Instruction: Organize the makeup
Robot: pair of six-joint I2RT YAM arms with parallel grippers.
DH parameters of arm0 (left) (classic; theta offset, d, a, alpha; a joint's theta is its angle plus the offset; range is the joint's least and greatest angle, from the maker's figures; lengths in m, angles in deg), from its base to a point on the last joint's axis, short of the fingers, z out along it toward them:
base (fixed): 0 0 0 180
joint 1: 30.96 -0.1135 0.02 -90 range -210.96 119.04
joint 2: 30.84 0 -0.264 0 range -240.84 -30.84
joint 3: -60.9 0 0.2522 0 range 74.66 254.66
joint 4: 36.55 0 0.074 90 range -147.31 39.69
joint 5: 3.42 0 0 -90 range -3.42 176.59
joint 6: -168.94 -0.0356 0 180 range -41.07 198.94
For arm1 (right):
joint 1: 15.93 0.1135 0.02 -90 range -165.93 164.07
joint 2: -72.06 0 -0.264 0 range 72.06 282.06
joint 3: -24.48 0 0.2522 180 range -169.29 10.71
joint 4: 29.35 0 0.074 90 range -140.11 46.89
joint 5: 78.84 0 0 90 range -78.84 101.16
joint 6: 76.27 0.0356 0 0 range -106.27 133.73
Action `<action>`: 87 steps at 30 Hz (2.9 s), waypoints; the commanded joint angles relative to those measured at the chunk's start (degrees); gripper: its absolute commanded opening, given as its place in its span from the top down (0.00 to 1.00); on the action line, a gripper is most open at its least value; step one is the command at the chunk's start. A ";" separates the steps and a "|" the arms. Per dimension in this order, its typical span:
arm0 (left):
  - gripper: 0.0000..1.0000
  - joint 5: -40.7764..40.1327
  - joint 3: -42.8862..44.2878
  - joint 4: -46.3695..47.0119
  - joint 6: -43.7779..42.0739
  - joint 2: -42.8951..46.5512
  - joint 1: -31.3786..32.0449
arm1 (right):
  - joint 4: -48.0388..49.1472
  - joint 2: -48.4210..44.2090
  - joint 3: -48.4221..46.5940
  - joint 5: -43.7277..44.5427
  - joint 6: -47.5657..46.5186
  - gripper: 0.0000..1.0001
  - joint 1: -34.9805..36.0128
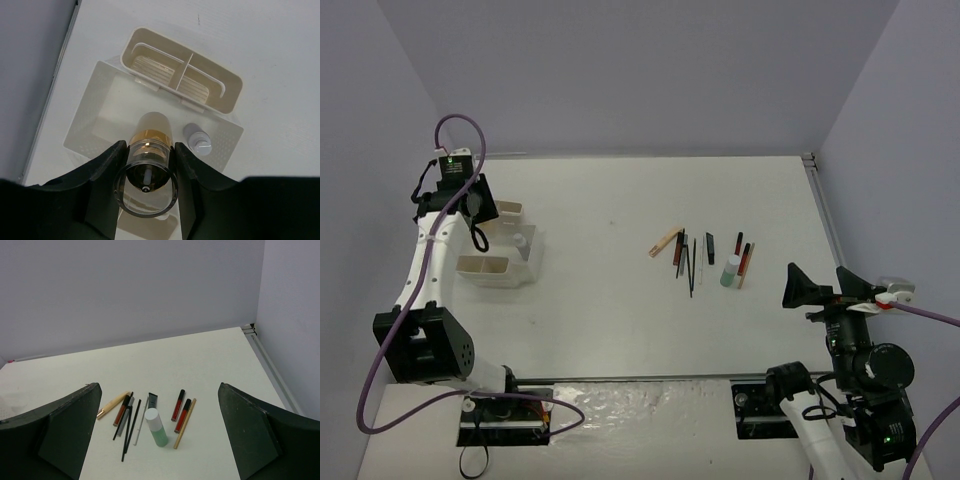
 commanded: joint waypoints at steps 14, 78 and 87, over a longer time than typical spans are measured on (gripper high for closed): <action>1.00 0.60 -7.90 13.38 -1.65 -3.19 -0.26 | 3.68 -0.98 0.61 0.35 -0.62 0.00 1.05; 0.03 4.54 -5.57 0.13 2.68 18.94 18.48 | 0.56 44.76 -3.10 -2.48 13.19 0.00 1.63; 0.03 7.69 -18.77 5.85 0.28 25.58 20.28 | 9.29 59.04 1.79 1.70 16.03 0.07 5.79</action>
